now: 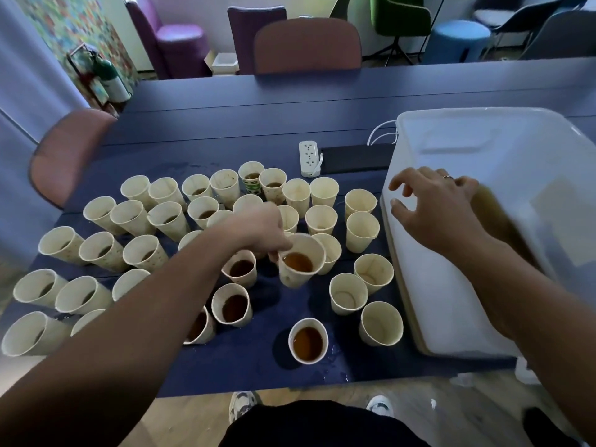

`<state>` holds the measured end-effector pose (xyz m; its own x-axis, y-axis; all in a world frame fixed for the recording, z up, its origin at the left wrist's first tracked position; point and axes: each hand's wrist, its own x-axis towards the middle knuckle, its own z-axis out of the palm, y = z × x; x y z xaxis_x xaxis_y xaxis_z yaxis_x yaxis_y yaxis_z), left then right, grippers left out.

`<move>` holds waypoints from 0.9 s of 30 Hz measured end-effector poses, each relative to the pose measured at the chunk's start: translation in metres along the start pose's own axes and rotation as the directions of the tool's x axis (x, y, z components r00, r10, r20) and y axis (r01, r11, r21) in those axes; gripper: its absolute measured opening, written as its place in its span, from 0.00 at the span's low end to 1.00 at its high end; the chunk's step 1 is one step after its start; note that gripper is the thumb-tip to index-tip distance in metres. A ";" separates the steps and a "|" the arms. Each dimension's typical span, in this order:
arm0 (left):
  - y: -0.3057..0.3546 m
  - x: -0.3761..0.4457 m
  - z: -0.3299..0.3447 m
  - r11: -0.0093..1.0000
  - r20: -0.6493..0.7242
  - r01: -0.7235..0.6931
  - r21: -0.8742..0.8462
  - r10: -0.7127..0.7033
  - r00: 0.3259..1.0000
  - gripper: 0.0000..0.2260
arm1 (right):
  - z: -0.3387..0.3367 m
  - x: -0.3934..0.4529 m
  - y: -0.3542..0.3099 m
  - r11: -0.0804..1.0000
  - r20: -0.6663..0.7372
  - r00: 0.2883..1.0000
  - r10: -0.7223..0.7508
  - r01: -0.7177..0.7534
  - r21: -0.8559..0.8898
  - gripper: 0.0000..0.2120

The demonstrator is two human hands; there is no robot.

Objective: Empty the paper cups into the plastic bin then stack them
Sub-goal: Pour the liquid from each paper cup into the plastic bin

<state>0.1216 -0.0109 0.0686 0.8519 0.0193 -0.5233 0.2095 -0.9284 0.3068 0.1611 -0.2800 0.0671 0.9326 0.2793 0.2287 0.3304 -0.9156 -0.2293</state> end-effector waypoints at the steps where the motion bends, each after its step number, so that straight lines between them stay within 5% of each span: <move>1: 0.007 -0.005 -0.009 0.998 -0.005 -0.012 -0.055 0.012 1.000 0.10 | -0.001 -0.002 -0.002 1.000 0.008 1.000 -0.009 0.009 0.030 0.09; 4: 0.032 -0.016 -0.033 0.985 -0.074 -0.055 -0.164 0.044 0.996 0.10 | -0.004 -0.011 -0.006 0.992 0.047 0.998 -0.030 0.024 0.122 0.12; 10: 0.084 -0.026 -0.064 0.928 -0.201 -0.214 -0.304 0.157 0.967 0.12 | -0.009 -0.022 -0.004 0.913 0.186 0.973 -0.140 0.054 0.404 0.33; 14: 0.116 -0.025 -0.071 0.888 -0.276 -0.321 -0.330 0.235 0.932 0.12 | -0.018 -0.025 -0.004 0.819 0.136 0.990 -0.042 -0.044 0.572 0.42; 20: 0.158 -0.023 -0.064 0.801 -0.321 -0.455 -0.389 0.345 0.882 0.14 | -0.031 -0.027 0.012 0.706 -0.085 0.978 0.193 -0.078 0.704 0.39; 27: 0.174 -0.005 -0.035 0.736 -0.349 -0.544 -0.403 0.426 0.835 0.16 | -0.060 -0.043 0.059 0.802 -0.109 0.958 0.265 -0.156 0.576 0.31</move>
<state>0.1703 -0.1591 0.1525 0.9679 -0.2497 -0.0288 -0.1158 -0.5445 0.8307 0.1315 -0.3640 0.1006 0.9652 -0.0062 0.2614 0.2032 -0.6116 -0.7646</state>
